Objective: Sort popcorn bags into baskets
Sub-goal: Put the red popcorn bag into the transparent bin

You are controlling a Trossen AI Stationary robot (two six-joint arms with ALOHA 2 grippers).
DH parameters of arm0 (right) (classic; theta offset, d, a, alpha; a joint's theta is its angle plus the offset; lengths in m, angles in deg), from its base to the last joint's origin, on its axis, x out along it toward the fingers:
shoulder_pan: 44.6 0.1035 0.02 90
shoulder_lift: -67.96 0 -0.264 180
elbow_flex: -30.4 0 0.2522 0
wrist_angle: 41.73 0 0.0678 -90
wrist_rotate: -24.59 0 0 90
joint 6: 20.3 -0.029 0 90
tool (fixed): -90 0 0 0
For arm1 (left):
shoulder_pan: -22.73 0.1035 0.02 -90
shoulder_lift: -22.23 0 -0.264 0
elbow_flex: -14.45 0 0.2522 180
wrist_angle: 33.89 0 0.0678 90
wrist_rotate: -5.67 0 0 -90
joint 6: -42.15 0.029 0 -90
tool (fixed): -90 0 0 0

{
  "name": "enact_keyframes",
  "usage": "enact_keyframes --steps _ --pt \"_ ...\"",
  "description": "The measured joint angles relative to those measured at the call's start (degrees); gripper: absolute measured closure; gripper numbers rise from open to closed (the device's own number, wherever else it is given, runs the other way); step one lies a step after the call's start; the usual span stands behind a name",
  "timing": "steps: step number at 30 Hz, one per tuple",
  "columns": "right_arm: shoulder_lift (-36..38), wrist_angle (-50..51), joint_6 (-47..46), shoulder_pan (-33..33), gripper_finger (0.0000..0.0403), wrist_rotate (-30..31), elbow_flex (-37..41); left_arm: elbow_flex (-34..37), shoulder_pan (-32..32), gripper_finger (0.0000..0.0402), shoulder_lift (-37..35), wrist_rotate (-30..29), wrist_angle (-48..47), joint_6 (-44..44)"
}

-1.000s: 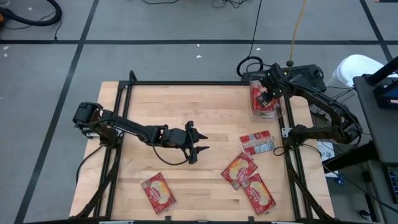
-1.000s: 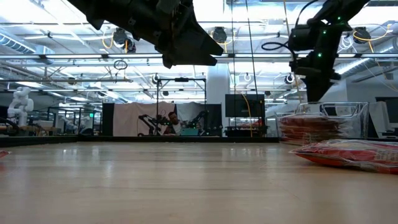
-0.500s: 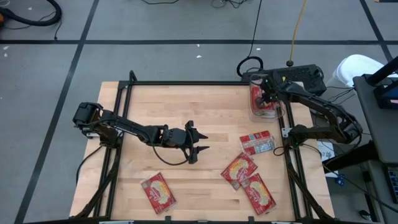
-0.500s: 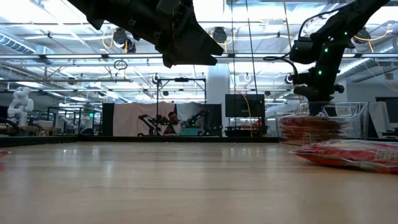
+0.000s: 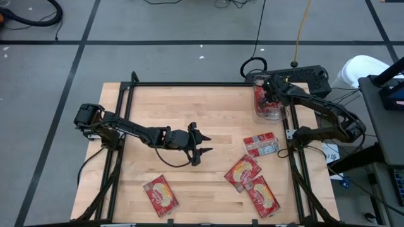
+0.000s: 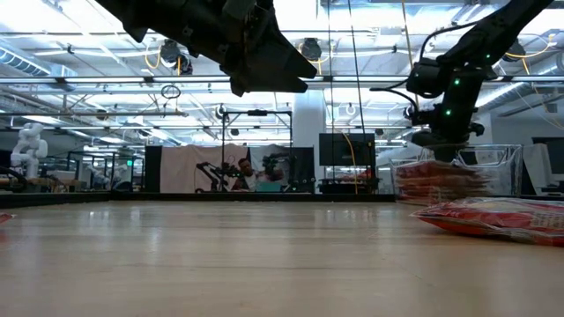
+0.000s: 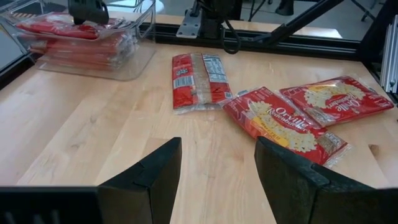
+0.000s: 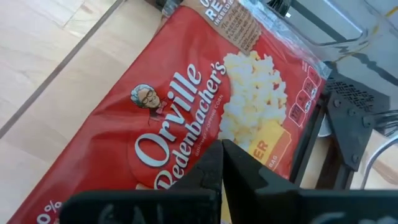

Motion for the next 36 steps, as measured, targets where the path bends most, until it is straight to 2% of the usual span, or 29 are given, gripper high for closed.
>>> enact_keyframes --steps 5,9,15,17,21,23,26,28,31,33,36 --pt "2.47 -1.59 0.25 0.01 0.0403 0.42 0.20 0.00 0.00 0.0195 0.00 0.00 0.03 -0.97" --pt "7.65 -1.07 0.21 0.65 0.0403 -0.97 0.26 0.00 -0.25 0.0195 0.00 0.00 -0.09 -1.79" --pt "16.18 1.54 -5.76 6.85 0.0403 -13.58 1.15 -0.04 -0.73 0.0195 0.00 0.00 -4.78 -2.82" --pt "19.08 0.76 -8.68 11.37 0.0403 -16.25 2.89 -0.04 -1.02 0.0195 0.00 0.00 -7.68 -4.11" --pt "24.46 -2.39 -14.54 23.82 0.0403 -17.56 6.36 -0.04 -1.77 0.0195 0.00 0.00 -13.80 -9.50" --pt "26.58 -6.44 -17.50 30.80 0.0403 -17.52 8.51 -0.04 -2.56 0.0195 0.00 -0.04 -18.56 -12.76" --pt "28.22 -16.46 -22.26 41.01 0.0403 -17.28 12.52 -0.04 -5.15 0.0195 -0.59 0.00 -30.65 -19.33" --pt "28.01 -24.24 -24.43 47.74 0.0403 -15.33 15.74 -0.02 -7.73 0.0195 -1.05 0.00 -37.88 -24.80" --pt "25.90 -34.94 -25.82 56.80 0.0403 -9.32 20.22 0.03 -12.71 0.0195 -1.59 0.02 -46.55 -32.23" --pt "23.68 -40.73 -26.65 61.81 0.0403 -5.13 22.15 -0.03 -16.32 0.0195 -2.18 0.39 -49.04 -36.74" --pt "18.74 -44.95 -26.54 67.46 0.0403 -3.73 22.73 0.00 -21.40 0.0195 -2.03 0.68 -51.95 -42.22"
